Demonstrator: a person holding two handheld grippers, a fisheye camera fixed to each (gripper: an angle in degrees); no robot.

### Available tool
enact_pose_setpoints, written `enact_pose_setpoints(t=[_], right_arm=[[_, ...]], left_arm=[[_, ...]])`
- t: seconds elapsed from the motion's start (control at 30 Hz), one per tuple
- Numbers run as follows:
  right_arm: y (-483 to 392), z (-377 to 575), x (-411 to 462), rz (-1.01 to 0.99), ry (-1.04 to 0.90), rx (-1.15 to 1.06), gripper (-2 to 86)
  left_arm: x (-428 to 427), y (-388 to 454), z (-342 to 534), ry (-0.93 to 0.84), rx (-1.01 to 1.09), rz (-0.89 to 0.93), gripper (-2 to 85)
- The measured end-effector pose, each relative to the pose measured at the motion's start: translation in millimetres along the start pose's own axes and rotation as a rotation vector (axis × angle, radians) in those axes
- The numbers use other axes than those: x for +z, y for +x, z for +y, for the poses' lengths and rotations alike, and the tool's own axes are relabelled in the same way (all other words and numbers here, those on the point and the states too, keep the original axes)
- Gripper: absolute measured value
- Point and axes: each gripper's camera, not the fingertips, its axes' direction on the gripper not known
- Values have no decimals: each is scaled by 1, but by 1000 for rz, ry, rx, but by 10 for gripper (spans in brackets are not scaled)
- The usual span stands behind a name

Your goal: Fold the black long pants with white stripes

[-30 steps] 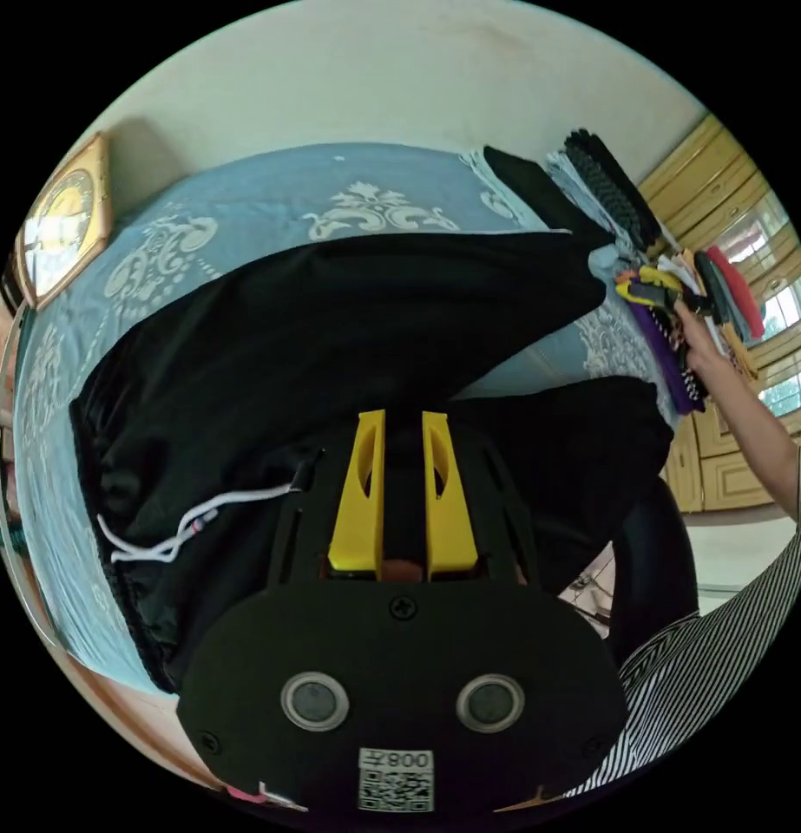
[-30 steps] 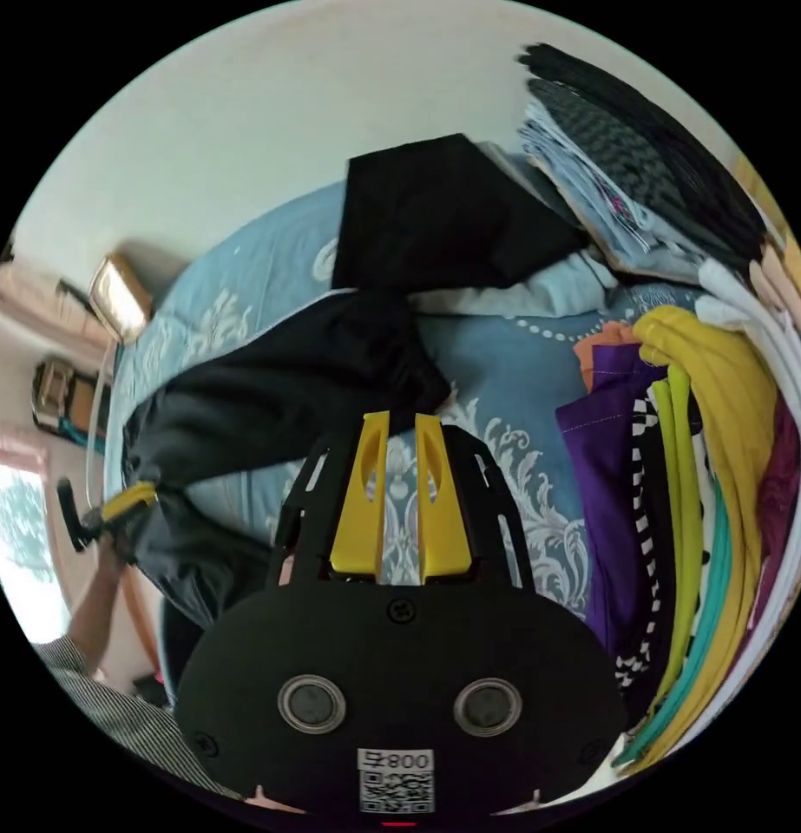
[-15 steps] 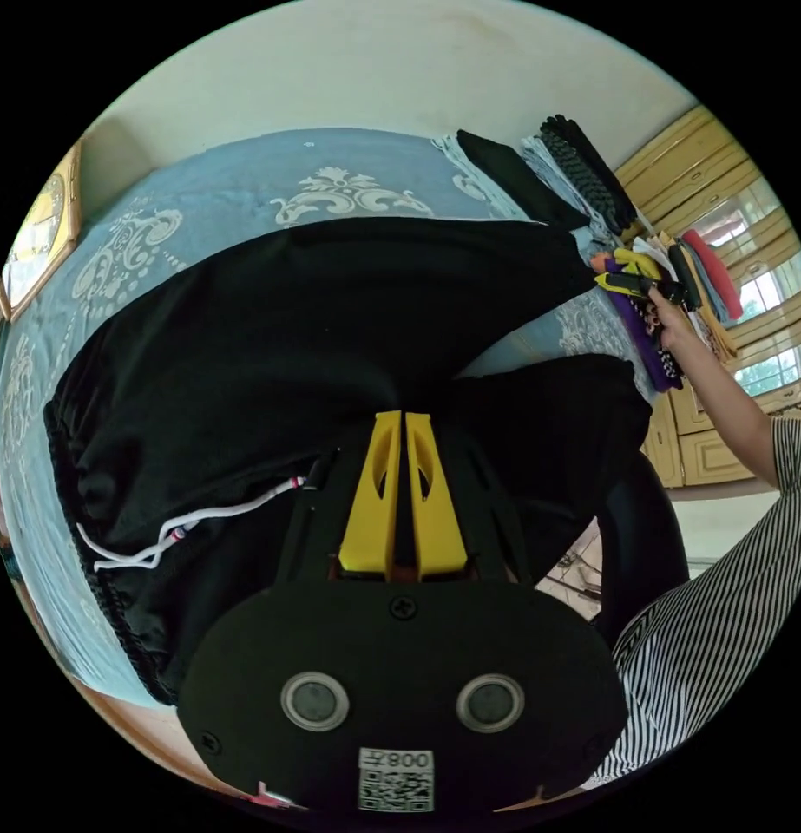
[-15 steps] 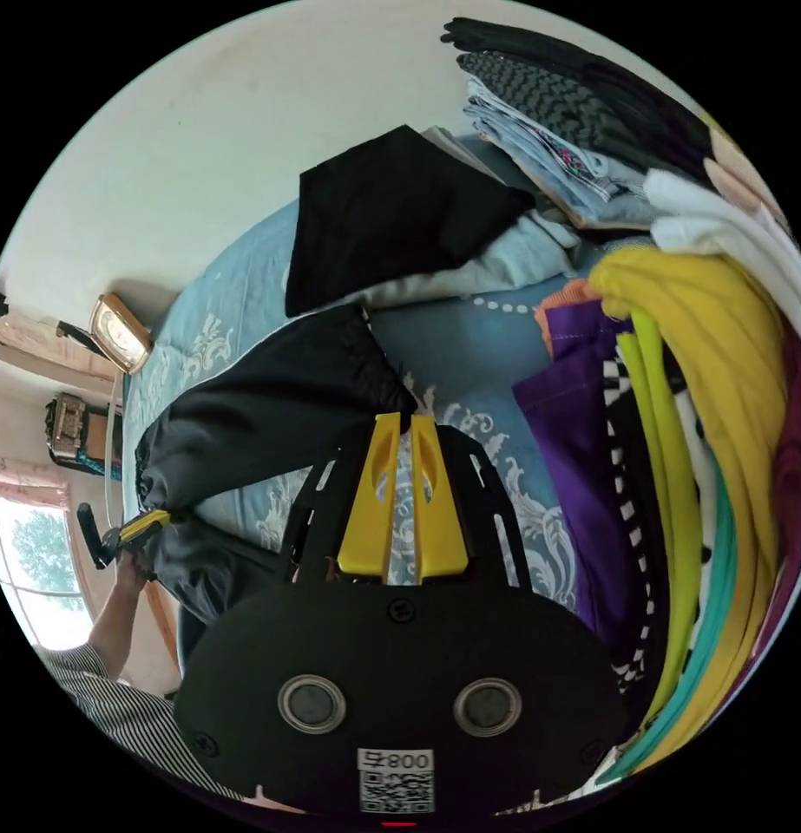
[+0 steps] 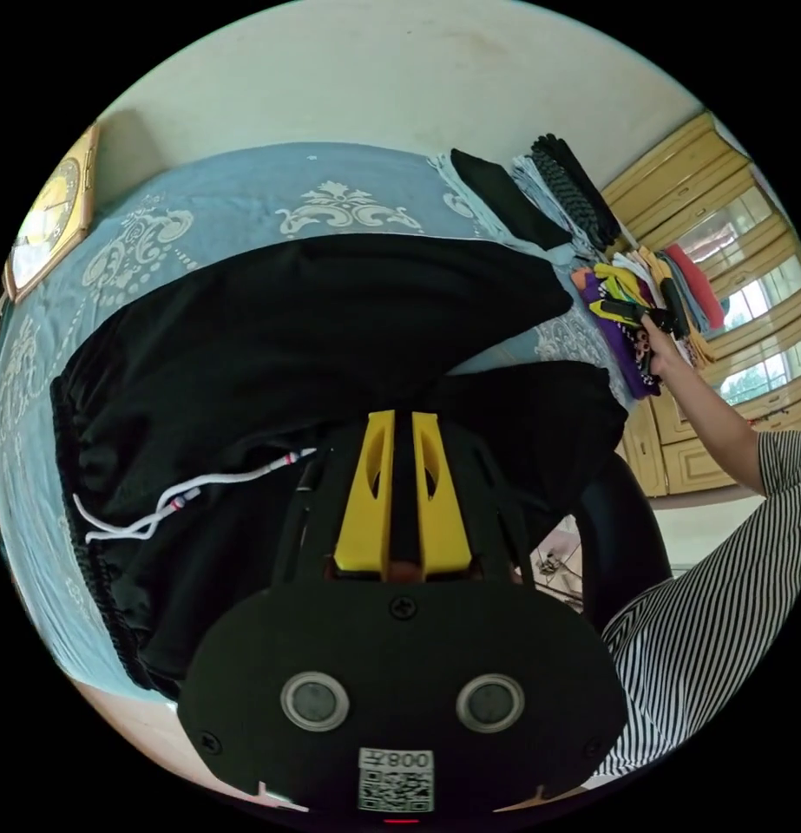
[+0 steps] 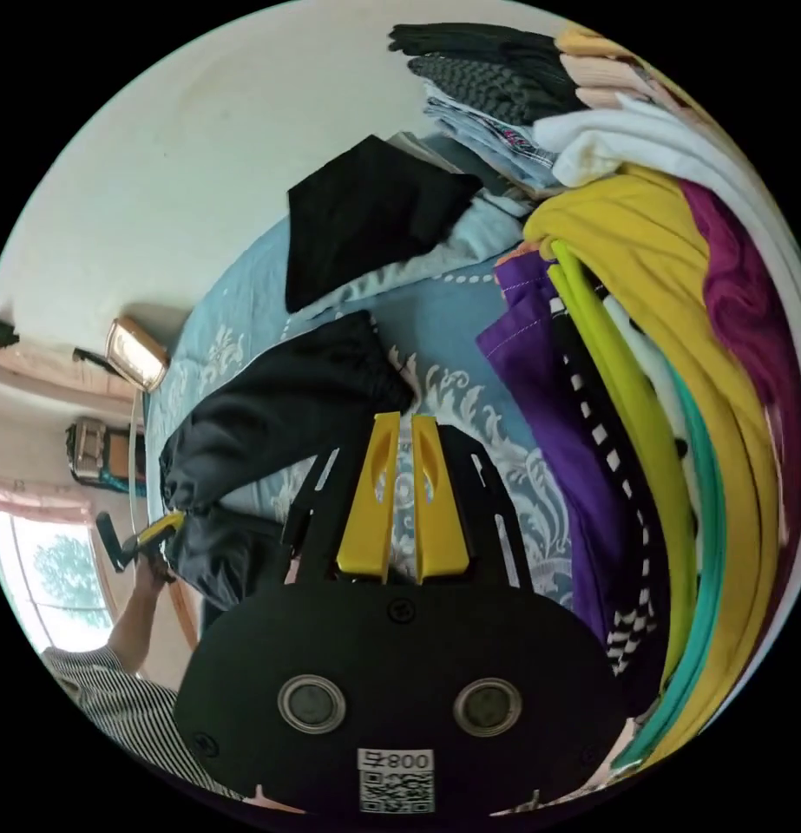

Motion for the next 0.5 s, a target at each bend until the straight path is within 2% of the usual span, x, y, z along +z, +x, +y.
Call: enact_pose_setpoints(t=[0.1,0.23,0.37,0.5], right_arm=[[-15,30,4,23,-119,-119,64],[-24,54,8,124,-210,-187,69],[-26,51,2,152,-206,-164,66],[-42,36,2,254,-262,-249,42]], left_arm=[[15,28,-16,-43,93,29,60],[39,66,-51,-99,214,-47,71],[64,75,-85,-172,197,-109,53],[69,76,-103,-187,196,-101,29]])
